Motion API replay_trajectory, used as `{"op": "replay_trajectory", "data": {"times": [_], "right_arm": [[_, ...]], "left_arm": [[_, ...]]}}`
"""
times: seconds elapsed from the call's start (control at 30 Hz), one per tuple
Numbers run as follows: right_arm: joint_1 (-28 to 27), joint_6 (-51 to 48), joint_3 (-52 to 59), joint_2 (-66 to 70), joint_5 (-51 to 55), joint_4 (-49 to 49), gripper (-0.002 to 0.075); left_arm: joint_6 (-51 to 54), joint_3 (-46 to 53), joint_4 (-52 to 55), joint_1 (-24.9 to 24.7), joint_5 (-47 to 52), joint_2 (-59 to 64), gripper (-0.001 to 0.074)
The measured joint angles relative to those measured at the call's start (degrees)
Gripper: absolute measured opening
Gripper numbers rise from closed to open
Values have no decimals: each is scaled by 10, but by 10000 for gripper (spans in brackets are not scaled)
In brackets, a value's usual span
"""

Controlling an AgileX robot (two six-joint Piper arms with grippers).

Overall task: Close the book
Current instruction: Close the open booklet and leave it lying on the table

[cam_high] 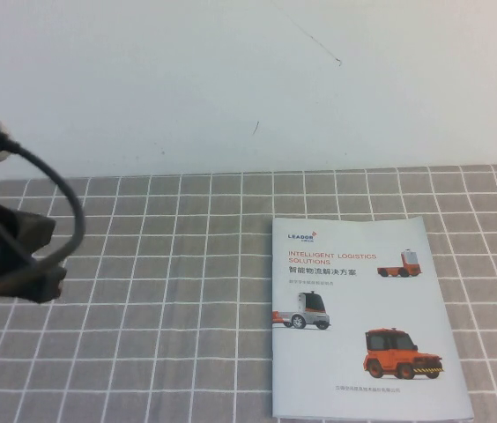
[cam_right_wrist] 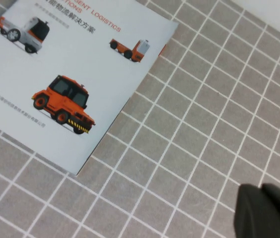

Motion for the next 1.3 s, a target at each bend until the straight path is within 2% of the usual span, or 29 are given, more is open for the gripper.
{"op": "replay_trajectory", "data": {"times": [0.37,0.53,0.8,1.3], "right_arm": [[0,44,170,-184,-42,-2,-3],[0,44,239,-243,-80,9,-3],[0,17,318,-294,-148,70,-3],[0,13,330,-295,-154,80,-3]], "left_arm": [[-52,233,16,2,-176,-174,-4],[-47,305,19,2,-208,-241,-4],[-30,322,19,2,-237,-282,-4],[-27,323,19,2,-238,-282,-3]]}}
